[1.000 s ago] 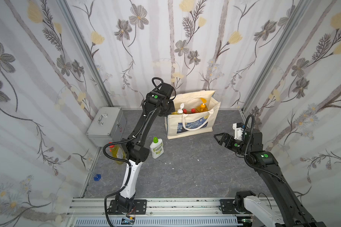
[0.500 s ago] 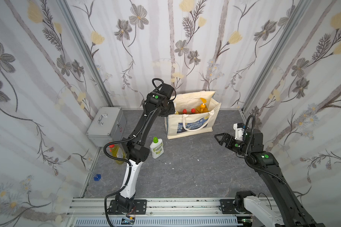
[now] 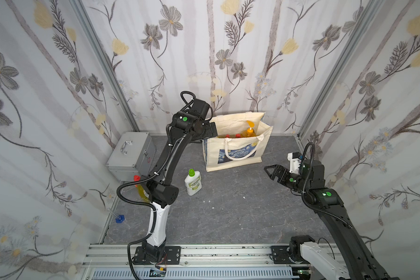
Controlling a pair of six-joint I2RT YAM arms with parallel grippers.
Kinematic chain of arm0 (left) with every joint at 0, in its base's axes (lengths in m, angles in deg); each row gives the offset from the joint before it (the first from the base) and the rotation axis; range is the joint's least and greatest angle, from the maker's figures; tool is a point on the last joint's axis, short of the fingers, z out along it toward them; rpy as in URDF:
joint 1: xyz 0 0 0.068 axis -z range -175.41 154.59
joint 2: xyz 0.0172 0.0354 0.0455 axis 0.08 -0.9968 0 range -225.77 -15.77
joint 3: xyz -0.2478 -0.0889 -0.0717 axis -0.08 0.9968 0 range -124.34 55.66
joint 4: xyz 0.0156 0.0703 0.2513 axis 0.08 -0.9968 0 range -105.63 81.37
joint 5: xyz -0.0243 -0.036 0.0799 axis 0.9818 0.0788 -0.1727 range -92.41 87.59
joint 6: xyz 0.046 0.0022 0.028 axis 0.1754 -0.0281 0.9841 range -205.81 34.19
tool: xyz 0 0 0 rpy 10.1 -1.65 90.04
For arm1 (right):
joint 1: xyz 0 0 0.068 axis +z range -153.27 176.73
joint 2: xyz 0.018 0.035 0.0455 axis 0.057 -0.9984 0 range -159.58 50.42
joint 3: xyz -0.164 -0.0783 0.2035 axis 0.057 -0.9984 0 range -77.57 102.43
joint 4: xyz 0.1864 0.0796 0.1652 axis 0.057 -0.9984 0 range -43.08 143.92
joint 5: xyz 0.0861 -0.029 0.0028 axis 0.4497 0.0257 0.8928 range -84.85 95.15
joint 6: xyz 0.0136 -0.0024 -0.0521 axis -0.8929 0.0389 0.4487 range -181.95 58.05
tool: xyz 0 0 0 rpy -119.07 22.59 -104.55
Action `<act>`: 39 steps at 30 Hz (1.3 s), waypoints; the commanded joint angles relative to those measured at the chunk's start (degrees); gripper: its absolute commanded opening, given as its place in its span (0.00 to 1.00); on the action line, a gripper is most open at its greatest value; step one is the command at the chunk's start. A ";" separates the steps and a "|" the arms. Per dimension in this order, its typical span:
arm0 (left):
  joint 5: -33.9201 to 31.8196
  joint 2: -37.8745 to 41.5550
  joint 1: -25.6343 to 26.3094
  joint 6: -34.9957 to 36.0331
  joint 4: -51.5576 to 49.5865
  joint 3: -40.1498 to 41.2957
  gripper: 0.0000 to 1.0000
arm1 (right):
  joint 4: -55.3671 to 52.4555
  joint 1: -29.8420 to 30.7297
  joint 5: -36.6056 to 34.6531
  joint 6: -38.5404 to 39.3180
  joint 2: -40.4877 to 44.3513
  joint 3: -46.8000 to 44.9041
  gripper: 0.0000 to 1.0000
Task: Pack dish soap into the shopping bag
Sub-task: Adjust the shopping bag at the center of the board, then pick up the bottle of dish soap at the center of the board.
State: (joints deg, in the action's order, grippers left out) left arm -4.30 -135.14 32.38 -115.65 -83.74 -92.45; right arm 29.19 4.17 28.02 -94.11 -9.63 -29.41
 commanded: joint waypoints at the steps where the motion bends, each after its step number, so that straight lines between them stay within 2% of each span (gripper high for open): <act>1: -2.34 3.72 0.14 -1.57 -0.04 3.21 1.00 | 1.37 0.18 0.93 -0.25 0.12 -0.04 1.00; 8: -4.38 16.35 0.07 -2.79 3.44 19.73 1.00 | 2.22 1.30 1.12 -0.51 -1.15 0.64 1.00; 13: -4.59 26.71 -0.73 -6.26 7.17 33.83 1.00 | 3.29 3.68 0.74 -0.82 -2.69 2.05 1.00; 17: -2.99 35.90 -4.23 -9.77 9.43 45.46 1.00 | 3.35 6.11 0.20 -0.09 -4.82 4.66 1.00; 23: -1.98 46.92 -10.53 -12.15 9.31 56.90 1.00 | 4.91 10.36 0.59 -1.21 -7.11 6.50 1.00; 26: -3.01 51.92 -14.46 -11.27 6.71 59.69 1.00 | 5.16 13.43 0.57 -1.81 -8.04 6.94 1.00; 30: -1.37 54.57 -19.06 -9.00 4.28 61.77 1.00 | 5.88 17.18 0.34 -3.25 -8.74 6.86 1.00; 34: -0.34 54.73 -20.12 -8.70 3.34 63.15 1.00 | 7.42 20.23 0.57 -7.14 -10.92 7.61 1.00; 39: 2.23 56.32 -20.35 -11.22 4.23 64.44 1.00 | 4.75 25.92 -0.39 -15.35 -18.78 15.47 1.00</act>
State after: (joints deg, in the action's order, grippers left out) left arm -3.54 -79.67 12.14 -125.14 -79.17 -28.22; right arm 32.20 27.98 27.94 -103.51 -25.91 -16.95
